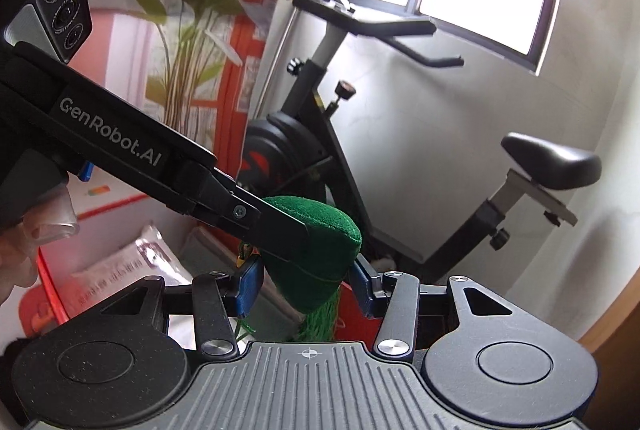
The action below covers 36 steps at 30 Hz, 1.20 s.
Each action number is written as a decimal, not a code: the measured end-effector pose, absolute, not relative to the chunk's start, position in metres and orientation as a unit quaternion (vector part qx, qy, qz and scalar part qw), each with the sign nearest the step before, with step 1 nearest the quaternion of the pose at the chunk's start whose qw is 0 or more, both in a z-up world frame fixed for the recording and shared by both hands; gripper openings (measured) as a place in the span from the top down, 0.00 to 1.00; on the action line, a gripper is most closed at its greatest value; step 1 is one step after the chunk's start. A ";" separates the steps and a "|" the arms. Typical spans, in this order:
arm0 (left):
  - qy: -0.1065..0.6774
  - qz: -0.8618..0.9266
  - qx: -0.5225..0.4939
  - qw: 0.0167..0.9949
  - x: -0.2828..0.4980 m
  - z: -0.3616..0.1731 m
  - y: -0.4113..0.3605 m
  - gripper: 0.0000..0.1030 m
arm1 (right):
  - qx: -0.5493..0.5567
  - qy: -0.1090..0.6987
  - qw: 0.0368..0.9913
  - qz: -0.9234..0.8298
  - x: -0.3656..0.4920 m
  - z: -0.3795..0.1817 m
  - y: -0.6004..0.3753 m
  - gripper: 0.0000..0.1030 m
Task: Organize soft objects
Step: 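Lift the green sachet with both grippers toward the red box, then open both grippers to drop the green sachet into the box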
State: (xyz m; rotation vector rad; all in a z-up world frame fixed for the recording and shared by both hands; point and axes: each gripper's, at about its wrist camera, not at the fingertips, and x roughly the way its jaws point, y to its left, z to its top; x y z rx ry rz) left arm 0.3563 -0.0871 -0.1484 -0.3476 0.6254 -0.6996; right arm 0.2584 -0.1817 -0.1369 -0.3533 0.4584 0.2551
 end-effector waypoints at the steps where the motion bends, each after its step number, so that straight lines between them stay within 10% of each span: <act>1: 0.306 -0.335 -0.166 0.876 0.361 -0.154 -0.088 0.52 | -0.173 0.232 0.949 0.125 0.263 -0.143 -0.183 0.57; 19: 0.306 -0.259 -0.098 0.911 0.363 -0.163 -0.065 0.52 | -0.138 0.289 0.944 0.075 0.274 -0.168 -0.199 0.56; 24: 0.288 -0.236 -0.060 0.926 0.337 -0.146 -0.054 0.49 | -0.115 0.286 0.949 0.061 0.253 -0.158 -0.200 0.40; 32: 0.266 -0.196 -0.023 0.944 0.291 -0.127 -0.027 0.08 | -0.049 0.274 0.959 0.050 0.214 -0.143 -0.200 0.03; 36: 0.254 -0.187 -0.022 0.949 0.268 -0.120 -0.012 0.00 | -0.013 0.263 0.963 0.053 0.194 -0.138 -0.200 0.00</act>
